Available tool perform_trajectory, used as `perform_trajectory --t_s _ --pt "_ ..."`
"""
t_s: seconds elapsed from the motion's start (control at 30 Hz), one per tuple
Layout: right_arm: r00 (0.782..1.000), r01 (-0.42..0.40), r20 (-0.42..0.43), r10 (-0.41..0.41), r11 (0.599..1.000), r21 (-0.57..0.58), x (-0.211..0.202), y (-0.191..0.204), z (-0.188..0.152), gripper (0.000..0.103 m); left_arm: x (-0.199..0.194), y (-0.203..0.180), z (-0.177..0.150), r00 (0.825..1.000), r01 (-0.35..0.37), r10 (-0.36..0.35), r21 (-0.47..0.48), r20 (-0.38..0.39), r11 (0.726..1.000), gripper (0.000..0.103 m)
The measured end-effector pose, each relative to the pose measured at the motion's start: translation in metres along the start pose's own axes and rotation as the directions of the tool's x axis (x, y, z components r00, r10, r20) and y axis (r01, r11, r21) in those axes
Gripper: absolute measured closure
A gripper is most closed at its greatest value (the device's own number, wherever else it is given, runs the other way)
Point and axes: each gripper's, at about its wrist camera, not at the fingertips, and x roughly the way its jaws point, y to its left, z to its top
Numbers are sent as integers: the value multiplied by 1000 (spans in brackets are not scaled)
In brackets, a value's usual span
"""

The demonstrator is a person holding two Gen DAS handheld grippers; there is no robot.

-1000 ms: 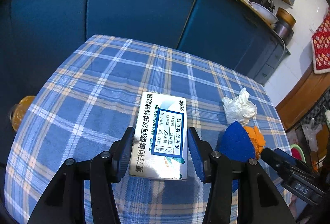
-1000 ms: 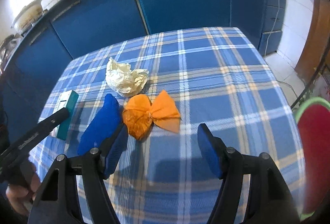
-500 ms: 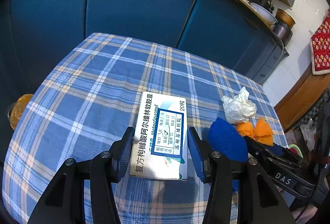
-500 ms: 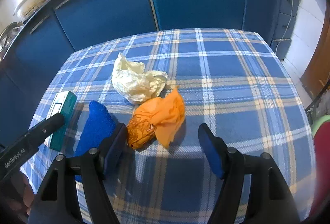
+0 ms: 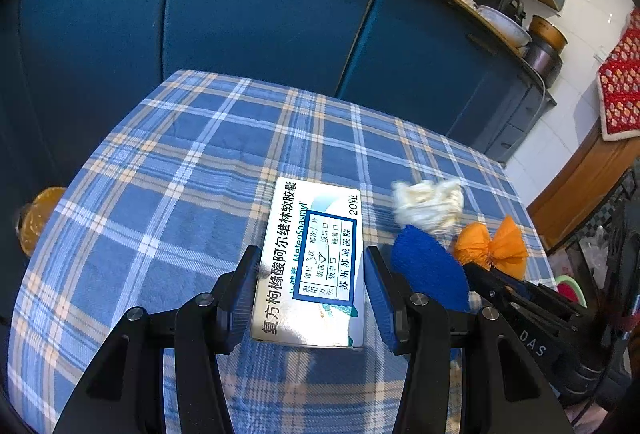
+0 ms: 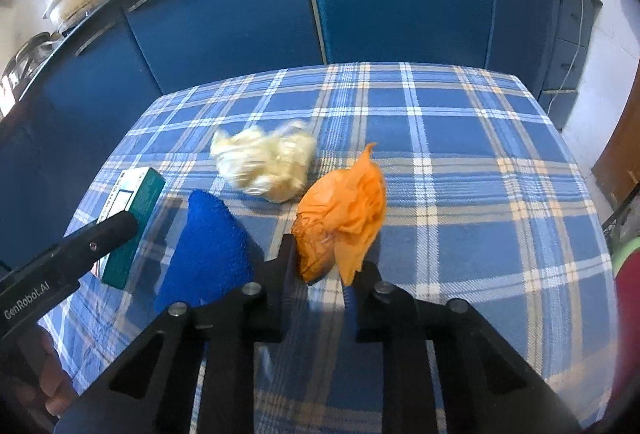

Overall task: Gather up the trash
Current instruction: 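Grasp the orange cloth with the right tool, then carry the medicine box and orange cloth over the red bucket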

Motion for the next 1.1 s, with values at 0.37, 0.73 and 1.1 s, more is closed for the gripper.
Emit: perform_trajectory --t_s 0.37,0.73,1.1 --pt "998 -31 62 30 1000 6 -43 -2 -12 82 -24 -14 -4 999 33 -33 16 28 999 50" --pt "991 -39 127 37 999 11 -91 -6 -31 82 -48 -39 -10 995 75 -78 57 54 996 50" --pt "984 -56 171 47 997 49 -129 -25 -54 82 -66 -73 -20 989 130 -137 114 53 985 50"
